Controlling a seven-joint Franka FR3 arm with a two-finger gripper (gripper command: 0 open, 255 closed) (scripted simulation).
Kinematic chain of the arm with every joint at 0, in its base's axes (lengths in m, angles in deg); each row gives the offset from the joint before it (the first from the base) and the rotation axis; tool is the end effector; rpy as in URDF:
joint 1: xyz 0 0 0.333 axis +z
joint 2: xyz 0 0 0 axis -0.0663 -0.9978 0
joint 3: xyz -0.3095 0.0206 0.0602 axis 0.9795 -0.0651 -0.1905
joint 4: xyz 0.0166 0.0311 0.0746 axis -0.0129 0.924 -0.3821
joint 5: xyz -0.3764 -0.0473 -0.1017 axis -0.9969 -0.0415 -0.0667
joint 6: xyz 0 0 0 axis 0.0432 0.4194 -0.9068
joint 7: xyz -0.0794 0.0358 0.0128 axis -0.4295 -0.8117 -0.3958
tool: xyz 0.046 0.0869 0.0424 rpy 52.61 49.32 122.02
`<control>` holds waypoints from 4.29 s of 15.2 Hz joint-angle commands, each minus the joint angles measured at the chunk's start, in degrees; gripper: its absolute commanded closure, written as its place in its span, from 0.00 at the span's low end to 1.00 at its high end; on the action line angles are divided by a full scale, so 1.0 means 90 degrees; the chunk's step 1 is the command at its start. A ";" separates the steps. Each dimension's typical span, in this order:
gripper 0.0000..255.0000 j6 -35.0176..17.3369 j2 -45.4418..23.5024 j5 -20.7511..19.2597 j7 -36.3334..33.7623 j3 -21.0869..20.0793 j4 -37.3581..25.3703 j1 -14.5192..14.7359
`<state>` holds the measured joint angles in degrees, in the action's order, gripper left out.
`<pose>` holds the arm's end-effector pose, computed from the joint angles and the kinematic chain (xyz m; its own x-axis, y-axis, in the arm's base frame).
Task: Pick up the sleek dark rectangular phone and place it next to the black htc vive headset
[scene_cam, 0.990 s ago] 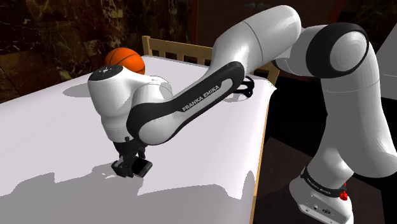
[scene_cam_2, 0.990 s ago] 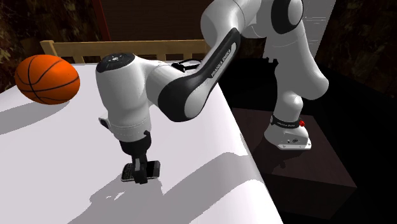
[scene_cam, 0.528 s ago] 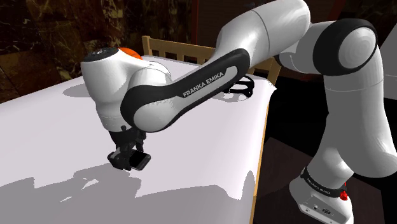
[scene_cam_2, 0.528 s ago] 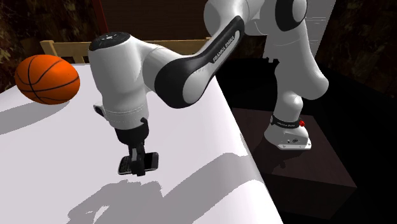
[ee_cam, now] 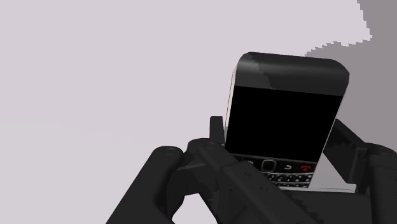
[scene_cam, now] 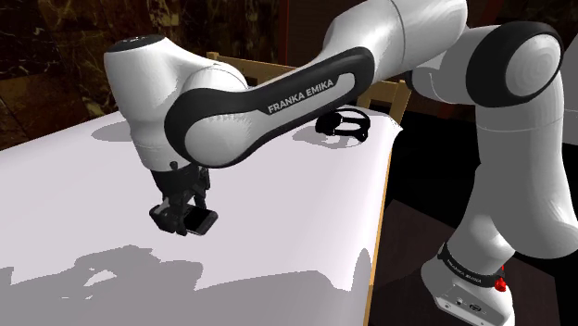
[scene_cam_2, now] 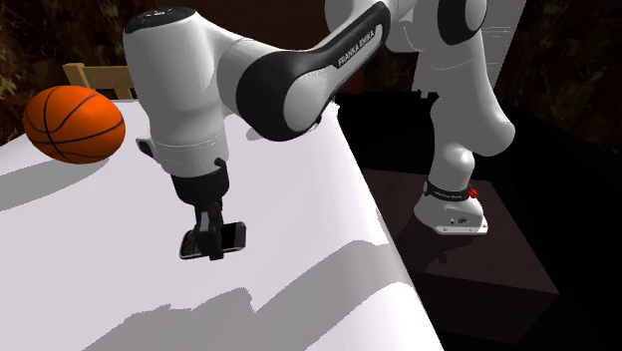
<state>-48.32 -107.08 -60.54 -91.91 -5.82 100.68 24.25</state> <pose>0.5052 0.4660 0.4203 0.9056 0.4232 0.0272 0.4213 -0.9051 0.0576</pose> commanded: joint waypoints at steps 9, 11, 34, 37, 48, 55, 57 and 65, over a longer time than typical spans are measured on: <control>1.00 0.0781 0.0120 0.0101 0.0129 -0.0053 -0.0688 0.0056; 1.00 0.0948 0.0124 0.0110 0.0150 -0.0059 -0.0856 0.0078; 1.00 0.0439 0.3179 0.1597 0.2131 0.0276 0.2210 -0.1618; 1.00 0.0319 0.3730 0.1836 0.2657 0.0531 0.2804 -0.1823; 1.00 0.0148 0.5215 0.2145 0.4499 0.1673 0.4362 -0.2376; 1.00 0.0125 0.5742 0.1991 0.5607 0.2466 0.4897 -0.2750; 1.00 0.0119 0.5831 0.1918 0.5919 0.2697 0.4987 -0.2867; 1.00 0.0077 0.5900 0.1583 0.7166 0.3629 0.5058 -0.3353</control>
<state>-47.67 -54.20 -45.94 -28.81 25.86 146.09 -5.41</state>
